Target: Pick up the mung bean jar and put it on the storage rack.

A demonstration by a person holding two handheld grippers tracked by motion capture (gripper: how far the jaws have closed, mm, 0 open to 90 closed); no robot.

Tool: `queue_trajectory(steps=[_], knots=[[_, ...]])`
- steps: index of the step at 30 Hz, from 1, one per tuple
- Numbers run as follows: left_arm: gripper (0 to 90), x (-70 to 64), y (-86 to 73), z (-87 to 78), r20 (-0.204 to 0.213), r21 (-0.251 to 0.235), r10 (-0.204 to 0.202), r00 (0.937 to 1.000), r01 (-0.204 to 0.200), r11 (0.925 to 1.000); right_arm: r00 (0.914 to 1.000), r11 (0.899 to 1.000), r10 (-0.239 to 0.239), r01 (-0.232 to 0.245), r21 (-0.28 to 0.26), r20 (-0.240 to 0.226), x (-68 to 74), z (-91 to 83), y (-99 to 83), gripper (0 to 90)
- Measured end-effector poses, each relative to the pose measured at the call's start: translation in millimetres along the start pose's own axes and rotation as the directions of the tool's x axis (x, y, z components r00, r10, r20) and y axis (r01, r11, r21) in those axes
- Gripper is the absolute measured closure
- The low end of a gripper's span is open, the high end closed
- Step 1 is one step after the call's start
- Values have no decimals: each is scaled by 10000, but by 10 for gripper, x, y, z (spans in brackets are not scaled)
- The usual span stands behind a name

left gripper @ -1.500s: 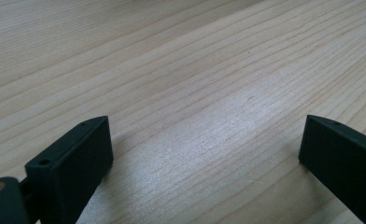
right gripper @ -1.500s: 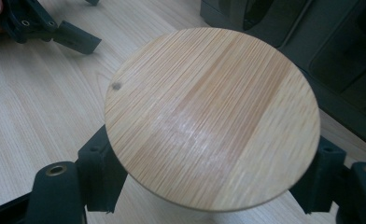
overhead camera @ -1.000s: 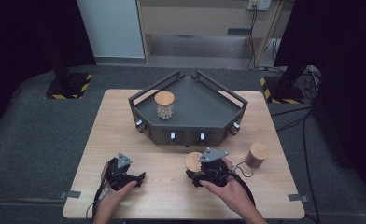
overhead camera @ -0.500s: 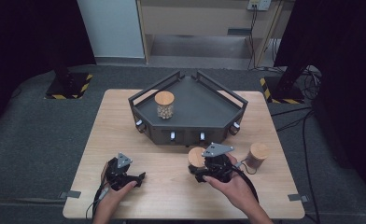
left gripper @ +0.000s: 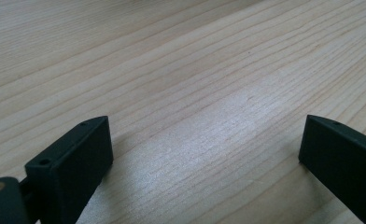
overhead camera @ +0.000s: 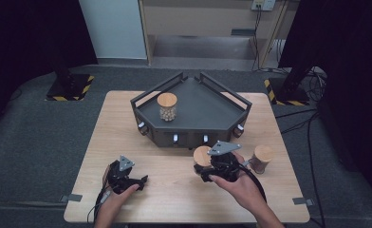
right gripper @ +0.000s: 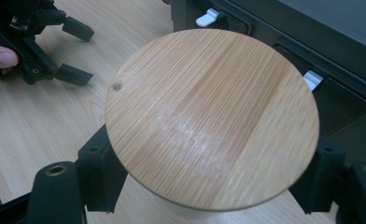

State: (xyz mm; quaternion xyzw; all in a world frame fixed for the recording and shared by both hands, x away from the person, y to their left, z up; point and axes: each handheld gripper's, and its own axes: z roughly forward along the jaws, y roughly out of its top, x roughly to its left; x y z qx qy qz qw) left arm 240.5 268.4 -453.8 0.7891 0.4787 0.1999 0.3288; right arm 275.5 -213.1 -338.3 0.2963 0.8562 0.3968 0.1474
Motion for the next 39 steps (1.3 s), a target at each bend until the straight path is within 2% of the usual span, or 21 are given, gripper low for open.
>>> queue_trajectory(steps=[20,27,39], knots=[[16,0,0,0,-1,0,1,10000,-1,10000,9994,9996,-274,273,57,210,-63,-148,253,256],[17,0,0,0,0,2,3,10000,-3,10000,9990,9993,-345,342,122,272,-88,-152,322,256],[16,0,0,0,-1,-1,-1,10000,1,10000,9994,9996,-290,289,72,168,-155,-187,440,256]])
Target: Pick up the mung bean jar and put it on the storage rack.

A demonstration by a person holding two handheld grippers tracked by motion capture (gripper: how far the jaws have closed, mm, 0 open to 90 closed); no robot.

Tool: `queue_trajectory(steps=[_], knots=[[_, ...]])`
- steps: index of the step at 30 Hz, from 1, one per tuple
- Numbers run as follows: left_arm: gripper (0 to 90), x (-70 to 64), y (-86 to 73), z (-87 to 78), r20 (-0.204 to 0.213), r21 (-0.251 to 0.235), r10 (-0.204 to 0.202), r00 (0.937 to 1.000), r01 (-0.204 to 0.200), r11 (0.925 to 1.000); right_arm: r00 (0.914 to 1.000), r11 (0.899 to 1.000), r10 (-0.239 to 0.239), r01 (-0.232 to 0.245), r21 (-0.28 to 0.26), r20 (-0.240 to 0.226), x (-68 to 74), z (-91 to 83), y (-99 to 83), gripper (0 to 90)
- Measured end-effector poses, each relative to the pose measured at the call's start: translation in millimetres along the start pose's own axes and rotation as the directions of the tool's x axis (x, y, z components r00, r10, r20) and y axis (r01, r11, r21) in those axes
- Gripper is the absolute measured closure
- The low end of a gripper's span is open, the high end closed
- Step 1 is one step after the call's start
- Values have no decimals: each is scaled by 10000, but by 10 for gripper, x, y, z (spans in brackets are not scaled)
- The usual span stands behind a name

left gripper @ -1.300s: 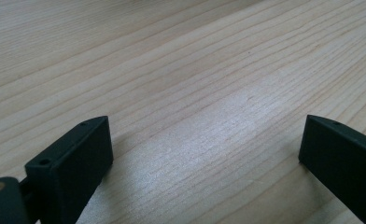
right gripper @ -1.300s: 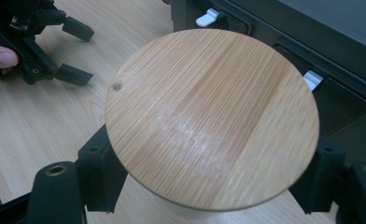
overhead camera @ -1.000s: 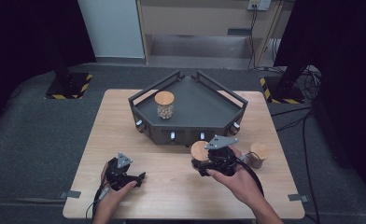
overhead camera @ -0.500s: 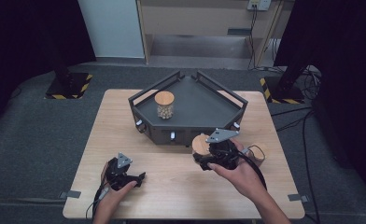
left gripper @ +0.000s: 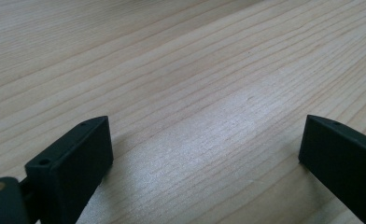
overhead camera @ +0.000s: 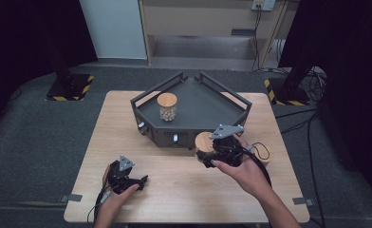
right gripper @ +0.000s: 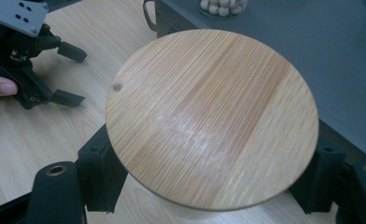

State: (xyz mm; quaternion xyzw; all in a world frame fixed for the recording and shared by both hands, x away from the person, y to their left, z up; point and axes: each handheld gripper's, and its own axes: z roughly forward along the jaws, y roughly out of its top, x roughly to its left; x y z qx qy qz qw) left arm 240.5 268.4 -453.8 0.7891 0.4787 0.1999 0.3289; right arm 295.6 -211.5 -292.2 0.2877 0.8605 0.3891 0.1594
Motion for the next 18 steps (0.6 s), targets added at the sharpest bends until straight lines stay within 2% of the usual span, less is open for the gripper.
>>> queue_trajectory(steps=[6,10,18], knots=[[17,1,1,0,3,2,-2,10000,2,10000,10000,10000,-28,28,-87,3,-19,-35,77,256],[16,0,0,0,1,0,-4,10000,4,10000,9999,9999,85,-86,-122,-133,-92,-53,154,256],[16,1,0,0,4,1,-5,10000,5,10000,10000,9999,30,-30,-120,10,-147,-80,264,256]])
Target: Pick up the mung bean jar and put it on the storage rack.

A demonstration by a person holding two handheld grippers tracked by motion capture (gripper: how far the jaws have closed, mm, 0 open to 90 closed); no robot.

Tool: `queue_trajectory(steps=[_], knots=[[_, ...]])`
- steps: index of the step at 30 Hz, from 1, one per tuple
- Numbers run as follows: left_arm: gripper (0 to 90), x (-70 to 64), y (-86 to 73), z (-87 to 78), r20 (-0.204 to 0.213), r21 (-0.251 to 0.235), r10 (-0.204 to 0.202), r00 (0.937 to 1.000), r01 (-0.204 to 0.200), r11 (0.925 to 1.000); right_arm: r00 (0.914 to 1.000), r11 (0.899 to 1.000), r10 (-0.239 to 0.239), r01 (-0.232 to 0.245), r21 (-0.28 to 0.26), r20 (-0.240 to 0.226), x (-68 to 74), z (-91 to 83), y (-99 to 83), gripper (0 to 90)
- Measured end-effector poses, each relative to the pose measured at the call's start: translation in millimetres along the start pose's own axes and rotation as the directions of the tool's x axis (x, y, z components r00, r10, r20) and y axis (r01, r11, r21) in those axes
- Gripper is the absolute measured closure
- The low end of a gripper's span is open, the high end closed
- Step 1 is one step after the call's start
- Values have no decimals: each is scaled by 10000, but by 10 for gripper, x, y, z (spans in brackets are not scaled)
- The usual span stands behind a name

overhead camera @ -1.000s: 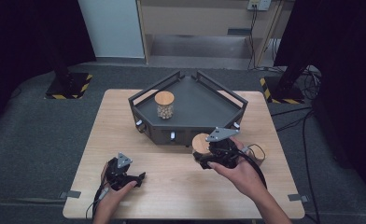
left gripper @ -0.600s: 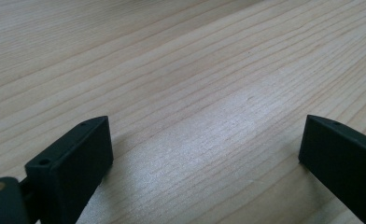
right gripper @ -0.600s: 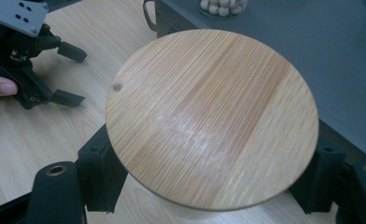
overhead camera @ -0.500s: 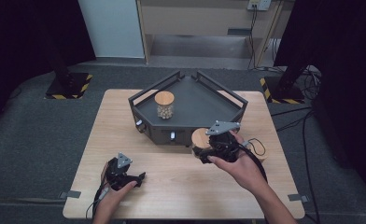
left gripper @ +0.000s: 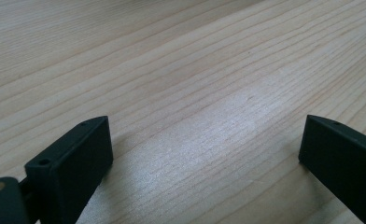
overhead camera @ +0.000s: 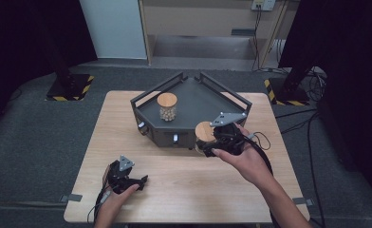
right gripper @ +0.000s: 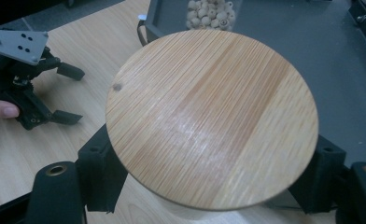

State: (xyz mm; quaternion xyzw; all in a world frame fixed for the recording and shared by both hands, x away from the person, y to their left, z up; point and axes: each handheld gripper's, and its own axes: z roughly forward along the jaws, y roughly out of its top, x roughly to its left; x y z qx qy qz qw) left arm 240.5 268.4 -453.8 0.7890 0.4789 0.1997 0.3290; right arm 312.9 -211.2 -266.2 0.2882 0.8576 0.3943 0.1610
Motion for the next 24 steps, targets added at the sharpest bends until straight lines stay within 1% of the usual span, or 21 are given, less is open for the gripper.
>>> queue_trajectory(steps=[10,15,24], knots=[[16,0,0,0,1,0,0,10000,0,10000,10000,10000,45,-45,-43,36,-38,-25,87,256],[16,1,0,0,3,1,0,10000,0,10000,9999,9999,123,-123,-89,11,-90,-44,127,256],[16,1,0,0,3,1,-1,10000,1,10000,9998,9997,160,-158,-197,123,-142,-86,195,256]])
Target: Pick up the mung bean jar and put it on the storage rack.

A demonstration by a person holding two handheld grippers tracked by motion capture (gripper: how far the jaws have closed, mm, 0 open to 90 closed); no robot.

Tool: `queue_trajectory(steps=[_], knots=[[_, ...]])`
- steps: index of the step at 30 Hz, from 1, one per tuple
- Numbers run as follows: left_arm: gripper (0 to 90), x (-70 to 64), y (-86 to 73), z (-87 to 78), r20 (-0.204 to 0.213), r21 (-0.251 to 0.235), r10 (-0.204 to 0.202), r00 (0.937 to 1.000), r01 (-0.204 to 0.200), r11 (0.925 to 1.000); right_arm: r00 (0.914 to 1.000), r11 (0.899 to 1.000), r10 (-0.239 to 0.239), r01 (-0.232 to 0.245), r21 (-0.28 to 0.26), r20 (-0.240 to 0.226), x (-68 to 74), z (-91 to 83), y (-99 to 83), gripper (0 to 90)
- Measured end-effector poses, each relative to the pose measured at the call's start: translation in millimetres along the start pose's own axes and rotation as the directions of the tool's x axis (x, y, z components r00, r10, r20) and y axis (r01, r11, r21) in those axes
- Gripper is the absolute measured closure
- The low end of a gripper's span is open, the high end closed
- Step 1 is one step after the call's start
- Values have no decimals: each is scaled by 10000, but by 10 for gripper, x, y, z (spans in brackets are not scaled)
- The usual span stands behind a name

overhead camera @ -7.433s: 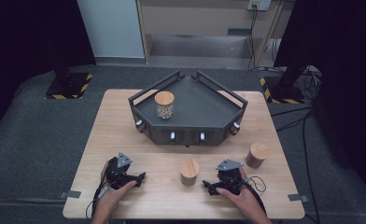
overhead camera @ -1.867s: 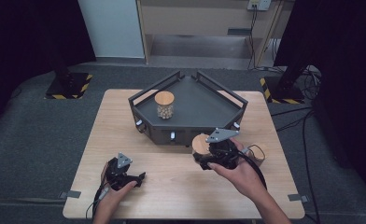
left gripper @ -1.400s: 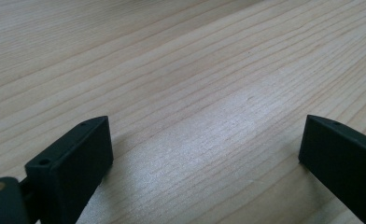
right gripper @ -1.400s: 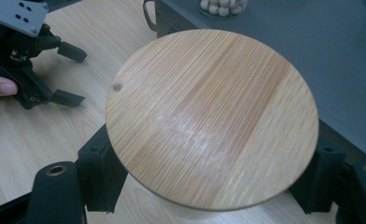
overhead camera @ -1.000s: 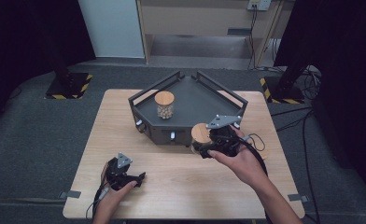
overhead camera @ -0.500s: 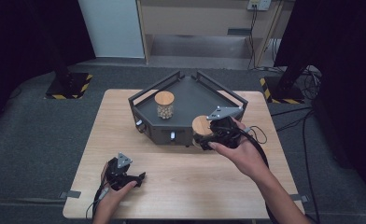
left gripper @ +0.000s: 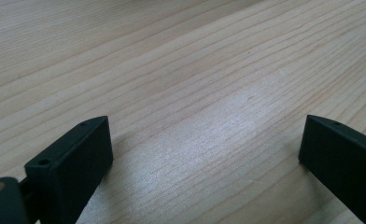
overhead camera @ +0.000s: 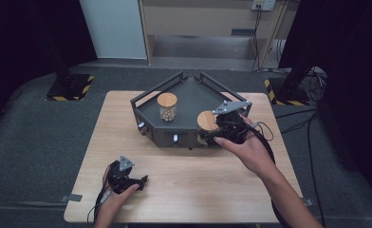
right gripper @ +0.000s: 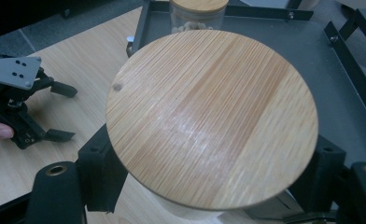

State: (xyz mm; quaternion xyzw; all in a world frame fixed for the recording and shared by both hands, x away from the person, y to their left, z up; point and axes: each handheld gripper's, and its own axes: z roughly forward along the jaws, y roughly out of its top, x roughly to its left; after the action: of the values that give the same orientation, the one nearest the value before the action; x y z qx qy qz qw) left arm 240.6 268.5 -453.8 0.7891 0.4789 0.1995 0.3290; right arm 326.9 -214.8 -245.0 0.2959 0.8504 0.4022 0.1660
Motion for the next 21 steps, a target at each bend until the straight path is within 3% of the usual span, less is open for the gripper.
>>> queue_trajectory(steps=[21], knots=[[16,0,0,0,-1,-3,-1,10000,1,10000,9998,10000,37,-37,-2,198,-73,30,173,256]])
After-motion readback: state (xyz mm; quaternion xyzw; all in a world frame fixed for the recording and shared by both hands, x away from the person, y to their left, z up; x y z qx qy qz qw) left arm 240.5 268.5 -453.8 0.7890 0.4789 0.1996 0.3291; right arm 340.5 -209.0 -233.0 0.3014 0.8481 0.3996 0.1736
